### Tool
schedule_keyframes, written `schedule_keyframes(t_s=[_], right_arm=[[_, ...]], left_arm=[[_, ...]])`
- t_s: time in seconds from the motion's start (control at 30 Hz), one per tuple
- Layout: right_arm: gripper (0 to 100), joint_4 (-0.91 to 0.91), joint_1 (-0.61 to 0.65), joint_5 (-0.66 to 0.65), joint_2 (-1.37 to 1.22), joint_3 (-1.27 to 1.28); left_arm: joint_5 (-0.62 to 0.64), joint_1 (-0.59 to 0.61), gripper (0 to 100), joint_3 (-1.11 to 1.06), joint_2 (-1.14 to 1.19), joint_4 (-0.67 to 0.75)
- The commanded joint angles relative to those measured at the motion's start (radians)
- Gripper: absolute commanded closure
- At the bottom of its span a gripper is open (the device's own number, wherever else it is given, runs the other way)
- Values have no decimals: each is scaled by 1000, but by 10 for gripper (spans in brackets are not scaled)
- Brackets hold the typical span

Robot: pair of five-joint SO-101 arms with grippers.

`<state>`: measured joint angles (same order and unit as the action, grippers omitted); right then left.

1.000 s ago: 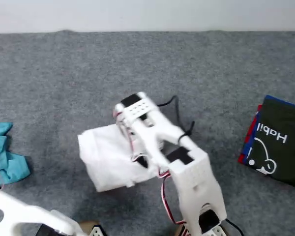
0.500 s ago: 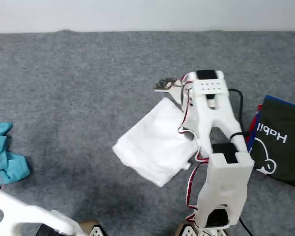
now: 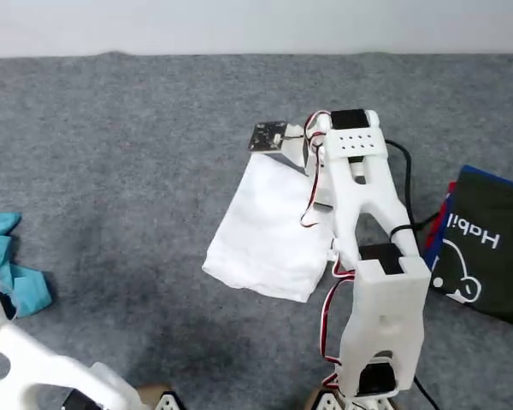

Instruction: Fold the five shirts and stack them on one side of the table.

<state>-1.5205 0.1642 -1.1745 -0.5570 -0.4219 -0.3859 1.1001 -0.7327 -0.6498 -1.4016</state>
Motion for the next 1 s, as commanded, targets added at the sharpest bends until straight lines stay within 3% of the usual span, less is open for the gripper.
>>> schedule_keyframes(t_s=[0.0,0.1,0.23,0.4,0.57,0.7,0.97], right_arm=[[812,-13,-5,166,105,-84],[754,-15,-4,330,153,-89],[753,-19,8,540,202,-92],[781,-213,56,775,255,-92],[983,-277,90,830,289,-58],[987,-277,111,888,340,66],[989,-249,183,1026,438,385]], left_arm=[[0,-5,917,31,-25,-17],[2,-5,917,31,-25,-17],[2,-5,917,31,-25,-17],[2,-2,917,31,-25,-32],[2,-2,923,31,-25,-31],[-2,-6,989,31,-25,-31],[-3,-2,994,31,-25,-31]])
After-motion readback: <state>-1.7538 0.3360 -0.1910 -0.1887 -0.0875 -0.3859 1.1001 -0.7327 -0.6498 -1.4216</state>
